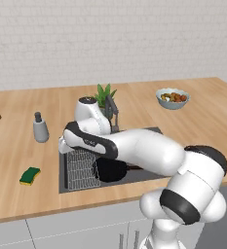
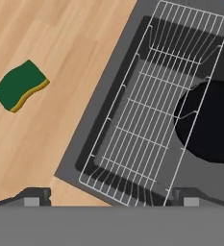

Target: Pick the pan and sponge and place them into the sink. Then turn on the water.

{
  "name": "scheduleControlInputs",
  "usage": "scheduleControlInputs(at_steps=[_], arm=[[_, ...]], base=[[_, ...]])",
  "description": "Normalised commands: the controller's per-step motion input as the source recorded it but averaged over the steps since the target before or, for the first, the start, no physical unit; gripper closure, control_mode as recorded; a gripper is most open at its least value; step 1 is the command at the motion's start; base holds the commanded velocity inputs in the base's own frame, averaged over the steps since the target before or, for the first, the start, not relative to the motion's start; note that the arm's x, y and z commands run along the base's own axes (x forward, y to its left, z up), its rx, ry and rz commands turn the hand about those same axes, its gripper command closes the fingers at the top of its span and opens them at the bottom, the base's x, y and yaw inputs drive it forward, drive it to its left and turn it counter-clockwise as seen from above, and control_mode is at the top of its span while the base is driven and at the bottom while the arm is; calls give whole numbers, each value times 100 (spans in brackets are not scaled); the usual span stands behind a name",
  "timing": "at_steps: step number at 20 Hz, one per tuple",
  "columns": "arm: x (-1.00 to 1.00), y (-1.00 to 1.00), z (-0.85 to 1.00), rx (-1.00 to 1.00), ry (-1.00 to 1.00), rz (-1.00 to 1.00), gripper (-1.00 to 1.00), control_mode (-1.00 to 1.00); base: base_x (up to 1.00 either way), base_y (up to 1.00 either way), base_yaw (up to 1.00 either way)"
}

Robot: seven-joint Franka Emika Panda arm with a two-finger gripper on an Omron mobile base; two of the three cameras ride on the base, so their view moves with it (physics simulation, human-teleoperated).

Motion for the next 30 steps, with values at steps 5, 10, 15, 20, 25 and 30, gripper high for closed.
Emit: scheduleControlInputs(at_steps=[5, 10, 15, 20, 25, 30], arm=[[14, 14, 0, 0, 0, 0, -100, -100], [0, 0, 0, 0, 0, 0, -100, -100], [21, 20, -12, 0, 0, -1, -100, -100], [19, 32, -3, 0, -1, -6, -100, -100], [4, 31, 0, 0, 0, -17, -100, -100], [3, 26, 0, 0, 0, -17, -100, -100]], base=[[0, 0, 0], [0, 0, 0], [0, 0, 0], [0, 0, 0], [0, 0, 0], [0, 0, 0]])
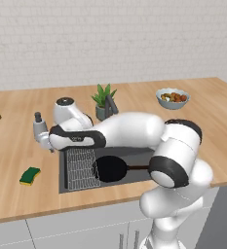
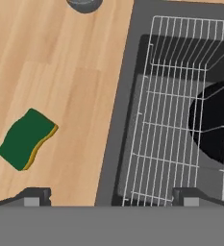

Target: Pick the pan and sponge and place them into the sink. Then turn on the water.

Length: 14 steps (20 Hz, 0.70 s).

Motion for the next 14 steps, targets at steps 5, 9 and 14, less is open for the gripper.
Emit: scheduleControlInputs(at_steps=[5, 9, 14], arm=[[1, 22, -5, 0, 4, -16, -100, -100], [0, 15, -9, 0, 5, -11, -100, -100], [0, 20, -17, 0, 10, -7, -100, -100]], base=[[0, 0, 0], [0, 0, 0], [0, 0, 0]])
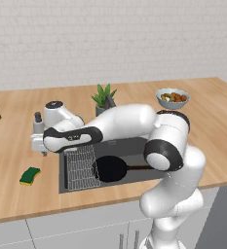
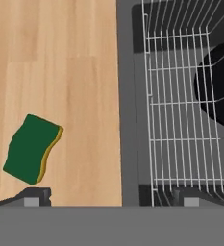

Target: Pick the pan and sponge and place them into the sink. Then turn on the water.

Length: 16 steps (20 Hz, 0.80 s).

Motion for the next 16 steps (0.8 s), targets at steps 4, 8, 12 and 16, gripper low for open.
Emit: scheduleControlInputs(at_steps=[4, 8, 12, 16], arm=[[0, 15, -11, 0, 7, -7, -100, -100], [0, 17, -7, 0, 6, -7, -100, -100], [0, 24, -12, 0, 6, -8, -100, -100], [0, 27, -17, 0, 3, -7, -100, -100]], base=[[0, 0, 0], [0, 0, 0], [0, 0, 0], [0, 0, 0]])
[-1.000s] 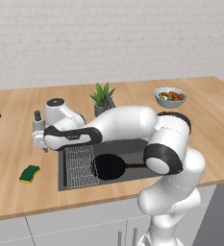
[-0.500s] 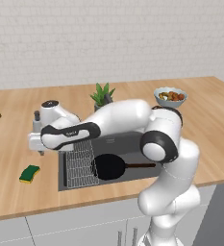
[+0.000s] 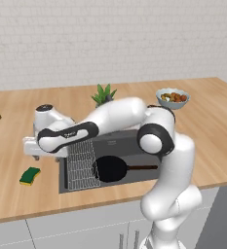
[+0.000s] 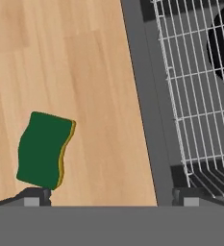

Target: Pick the pan and sponge and place them into the sink. Then turn on the water.

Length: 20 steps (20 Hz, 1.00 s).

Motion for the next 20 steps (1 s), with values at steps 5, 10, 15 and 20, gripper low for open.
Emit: scheduleControlInputs(at_steps=[5, 10, 15, 20], arm=[[0, 25, -18, 0, 2, -6, -100, -100], [0, 26, -16, 0, 3, -7, -100, -100], [0, 23, -22, 0, 2, -7, -100, -100], [13, 30, -29, 0, 4, -9, -100, -100]], base=[[0, 0, 0], [0, 0, 0], [0, 0, 0], [0, 0, 0]])
